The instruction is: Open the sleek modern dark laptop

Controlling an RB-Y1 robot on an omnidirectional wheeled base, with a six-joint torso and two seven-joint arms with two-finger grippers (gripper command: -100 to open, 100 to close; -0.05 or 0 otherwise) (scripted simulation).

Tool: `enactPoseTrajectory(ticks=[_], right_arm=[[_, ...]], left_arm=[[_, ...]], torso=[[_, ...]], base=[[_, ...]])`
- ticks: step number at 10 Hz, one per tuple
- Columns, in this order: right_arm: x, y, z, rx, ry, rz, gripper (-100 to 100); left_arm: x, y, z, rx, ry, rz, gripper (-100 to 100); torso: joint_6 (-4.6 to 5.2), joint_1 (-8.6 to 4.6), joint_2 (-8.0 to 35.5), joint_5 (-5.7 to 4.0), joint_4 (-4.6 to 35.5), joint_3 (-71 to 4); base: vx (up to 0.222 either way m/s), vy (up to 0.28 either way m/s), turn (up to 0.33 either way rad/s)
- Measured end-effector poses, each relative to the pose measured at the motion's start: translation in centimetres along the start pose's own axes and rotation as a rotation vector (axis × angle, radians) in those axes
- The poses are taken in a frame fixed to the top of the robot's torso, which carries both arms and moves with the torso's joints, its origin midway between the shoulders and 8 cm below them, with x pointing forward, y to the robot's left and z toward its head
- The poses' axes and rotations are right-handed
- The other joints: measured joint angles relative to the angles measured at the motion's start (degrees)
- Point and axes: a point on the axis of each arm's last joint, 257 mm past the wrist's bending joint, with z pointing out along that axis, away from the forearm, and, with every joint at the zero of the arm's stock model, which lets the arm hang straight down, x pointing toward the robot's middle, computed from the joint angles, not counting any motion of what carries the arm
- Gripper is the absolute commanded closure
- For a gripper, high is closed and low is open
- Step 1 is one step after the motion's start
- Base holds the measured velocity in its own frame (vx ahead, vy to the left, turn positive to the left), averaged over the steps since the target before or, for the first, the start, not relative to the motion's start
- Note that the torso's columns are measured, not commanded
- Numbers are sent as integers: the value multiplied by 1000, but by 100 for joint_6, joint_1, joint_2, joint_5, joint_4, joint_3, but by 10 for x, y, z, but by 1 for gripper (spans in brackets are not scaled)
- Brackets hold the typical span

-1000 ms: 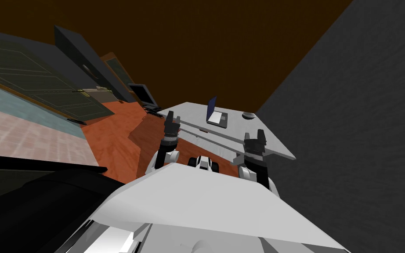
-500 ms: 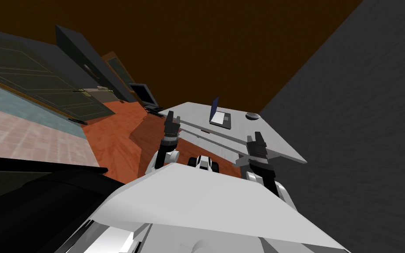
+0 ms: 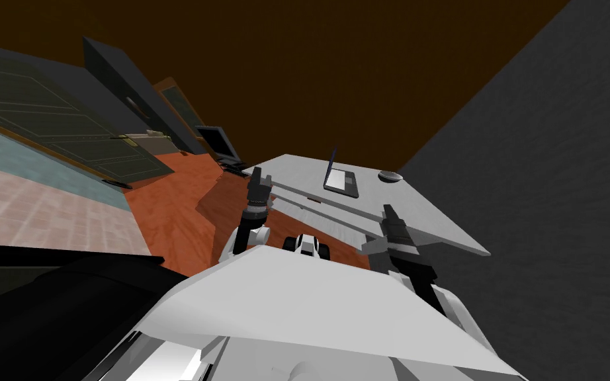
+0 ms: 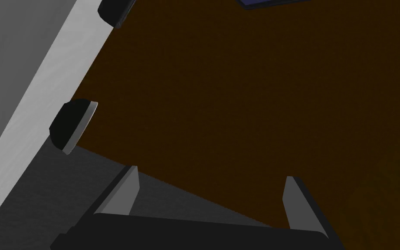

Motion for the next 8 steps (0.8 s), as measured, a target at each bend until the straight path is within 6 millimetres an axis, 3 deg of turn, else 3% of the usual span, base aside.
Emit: enactPoseTrajectory(ticks=[8], right_arm=[[-65,-64,-35,214,147,-616,-100]], left_arm=[[0,0,0,0,0,0,0]], torso=[[-1,-11,-3,-1,-1,-2]], base=[[70,189,15]])
